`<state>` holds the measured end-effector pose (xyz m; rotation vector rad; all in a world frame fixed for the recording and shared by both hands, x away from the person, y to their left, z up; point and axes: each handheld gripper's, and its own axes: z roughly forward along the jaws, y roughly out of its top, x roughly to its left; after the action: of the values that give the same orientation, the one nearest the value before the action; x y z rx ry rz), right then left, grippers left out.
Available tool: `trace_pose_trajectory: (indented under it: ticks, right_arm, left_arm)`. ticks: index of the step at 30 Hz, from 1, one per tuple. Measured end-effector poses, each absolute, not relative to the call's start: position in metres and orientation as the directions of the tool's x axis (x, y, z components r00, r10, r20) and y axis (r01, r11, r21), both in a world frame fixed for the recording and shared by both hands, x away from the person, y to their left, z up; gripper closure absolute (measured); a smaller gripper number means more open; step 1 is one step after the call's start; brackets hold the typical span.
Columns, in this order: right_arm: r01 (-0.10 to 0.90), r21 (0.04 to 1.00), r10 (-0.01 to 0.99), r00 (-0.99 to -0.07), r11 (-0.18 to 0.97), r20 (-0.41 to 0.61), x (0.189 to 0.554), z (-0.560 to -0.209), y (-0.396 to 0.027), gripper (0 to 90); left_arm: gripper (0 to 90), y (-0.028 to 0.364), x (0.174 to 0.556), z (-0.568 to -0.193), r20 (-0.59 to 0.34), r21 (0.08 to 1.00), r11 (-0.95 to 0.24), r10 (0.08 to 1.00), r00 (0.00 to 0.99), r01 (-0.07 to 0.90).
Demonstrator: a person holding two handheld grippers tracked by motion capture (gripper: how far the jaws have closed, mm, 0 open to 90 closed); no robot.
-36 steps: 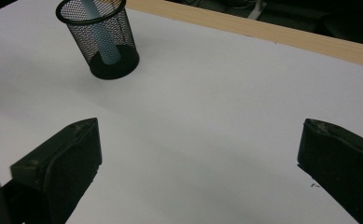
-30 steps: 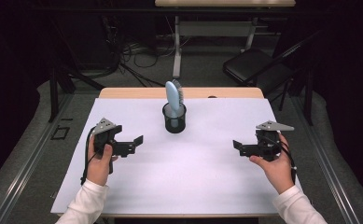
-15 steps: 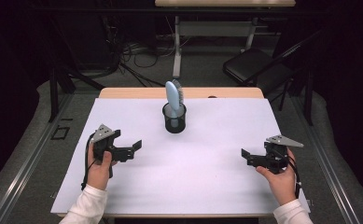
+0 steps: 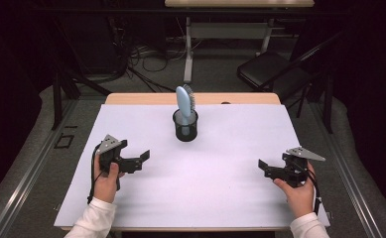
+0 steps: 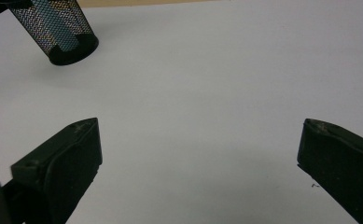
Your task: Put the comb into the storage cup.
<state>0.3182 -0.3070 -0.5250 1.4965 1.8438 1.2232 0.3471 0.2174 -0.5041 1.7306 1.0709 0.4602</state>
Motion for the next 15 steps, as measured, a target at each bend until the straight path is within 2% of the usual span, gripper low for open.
trace_pose_trajectory:
  ticks: [15]
  right_arm:
    - [0.538,0.843,0.945,-0.274,-0.003,0.178,0.3176,-0.5326,-0.3096,0.7]
  left_arm:
    - [0.5,0.2227,0.3501,-0.5073,-0.182,0.886,-0.084,0.841,0.509,0.456]
